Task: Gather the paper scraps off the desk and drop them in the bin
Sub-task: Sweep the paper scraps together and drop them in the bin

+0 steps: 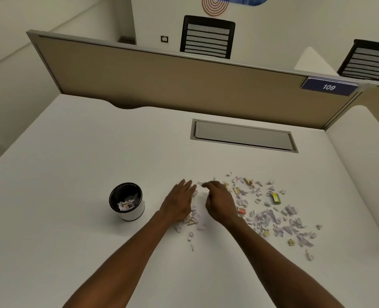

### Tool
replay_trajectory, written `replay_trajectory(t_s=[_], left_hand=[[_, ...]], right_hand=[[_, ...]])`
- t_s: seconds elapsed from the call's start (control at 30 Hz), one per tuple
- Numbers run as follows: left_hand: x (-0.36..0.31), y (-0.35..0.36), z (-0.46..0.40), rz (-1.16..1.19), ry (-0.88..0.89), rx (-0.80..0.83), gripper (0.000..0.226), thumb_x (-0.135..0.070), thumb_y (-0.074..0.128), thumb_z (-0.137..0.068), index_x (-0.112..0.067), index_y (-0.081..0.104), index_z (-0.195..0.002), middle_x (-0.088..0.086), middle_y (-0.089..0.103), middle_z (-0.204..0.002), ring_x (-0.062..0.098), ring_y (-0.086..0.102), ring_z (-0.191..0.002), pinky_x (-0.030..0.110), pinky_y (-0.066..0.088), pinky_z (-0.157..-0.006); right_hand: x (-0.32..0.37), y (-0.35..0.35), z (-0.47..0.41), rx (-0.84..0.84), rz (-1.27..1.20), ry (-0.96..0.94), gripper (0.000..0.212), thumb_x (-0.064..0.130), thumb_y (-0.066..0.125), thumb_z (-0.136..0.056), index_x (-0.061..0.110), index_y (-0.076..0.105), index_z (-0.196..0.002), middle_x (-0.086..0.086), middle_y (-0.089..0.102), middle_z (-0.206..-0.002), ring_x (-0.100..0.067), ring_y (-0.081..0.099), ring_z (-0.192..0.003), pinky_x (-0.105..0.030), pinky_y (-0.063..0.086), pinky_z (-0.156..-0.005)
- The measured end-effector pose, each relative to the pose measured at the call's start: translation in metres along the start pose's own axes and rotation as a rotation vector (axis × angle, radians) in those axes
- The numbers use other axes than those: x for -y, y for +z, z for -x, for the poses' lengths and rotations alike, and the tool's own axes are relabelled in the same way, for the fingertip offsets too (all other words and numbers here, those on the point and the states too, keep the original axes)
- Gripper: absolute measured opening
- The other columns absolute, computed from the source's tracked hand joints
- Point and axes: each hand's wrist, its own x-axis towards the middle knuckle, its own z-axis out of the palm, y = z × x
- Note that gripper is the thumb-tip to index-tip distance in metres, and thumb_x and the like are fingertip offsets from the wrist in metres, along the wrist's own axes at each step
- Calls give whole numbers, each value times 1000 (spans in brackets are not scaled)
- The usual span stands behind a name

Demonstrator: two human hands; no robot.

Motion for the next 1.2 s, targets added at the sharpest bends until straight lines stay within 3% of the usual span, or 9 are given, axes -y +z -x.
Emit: replay_trajectory(t_s=[0.1,0.2,0.33,0.5,0.67,0.8,0.93,1.07,1.2], left_hand=[[-3,8,19,41,10,-55,54,-16,40,-100,-16,32,-153,5,26,-163,24,18,-152,39,9,-125],[-5,11,39,114,1,-98,51,-15,37,-101,-17,36,-152,2,32,-161,20,26,-150,40,8,-126],[-5,7,57,324,-39,-193,47,-11,35,-103,-17,41,-149,0,37,-158,14,34,-145,31,16,-125],[4,-2,68,476,-182,-350,41,-11,41,-102,-19,52,-141,0,50,-149,14,43,-139,34,34,-118],[7,-4,74,424,-209,-202,50,-33,54,-99,-24,42,-147,-1,43,-153,16,35,-143,23,24,-116],[8,-10,69,351,-159,21,100,-63,74,-73,-30,25,-155,-5,25,-161,16,18,-148,33,26,-118],[10,-17,58,231,-108,199,125,-55,87,-59,-37,10,-156,-3,8,-164,20,9,-149,38,33,-115],[10,-15,50,162,-101,200,119,-44,89,-63,-29,17,-156,-2,16,-159,22,21,-143,36,41,-109],[9,-7,51,303,-106,109,84,-27,86,-71,-20,45,-144,-2,37,-142,21,48,-124,33,49,-99]], right_hand=[[-11,-2,-21,127,113,42,56,2,43,-92,11,43,-147,-17,38,-156,-36,32,-144,-46,36,-116],[-18,3,-34,236,218,27,54,15,41,-101,10,29,-154,-19,23,-163,-40,20,-149,-48,24,-121],[-14,11,-25,301,219,-49,47,21,36,-104,8,36,-149,-21,31,-157,-39,28,-143,-47,37,-113],[-4,26,15,279,196,-171,44,21,42,-97,11,50,-139,-14,48,-146,-34,43,-133,-43,46,-103],[-7,22,40,207,73,-154,41,19,44,-99,13,54,-138,-11,58,-136,-28,54,-122,-39,51,-95],[-8,15,46,247,121,-105,51,35,47,-100,13,44,-146,-11,49,-144,-30,47,-129,-39,47,-102],[-9,11,48,327,129,-101,72,59,52,-92,20,37,-150,-6,48,-146,-24,46,-131,-37,48,-101],[-14,6,49,449,200,20,123,87,62,-59,26,17,-156,-4,34,-155,-26,38,-139,-43,47,-105],[-5,18,54,433,184,56,119,68,77,-65,18,19,-156,-9,33,-148,-29,50,-125,-38,50,-98]])
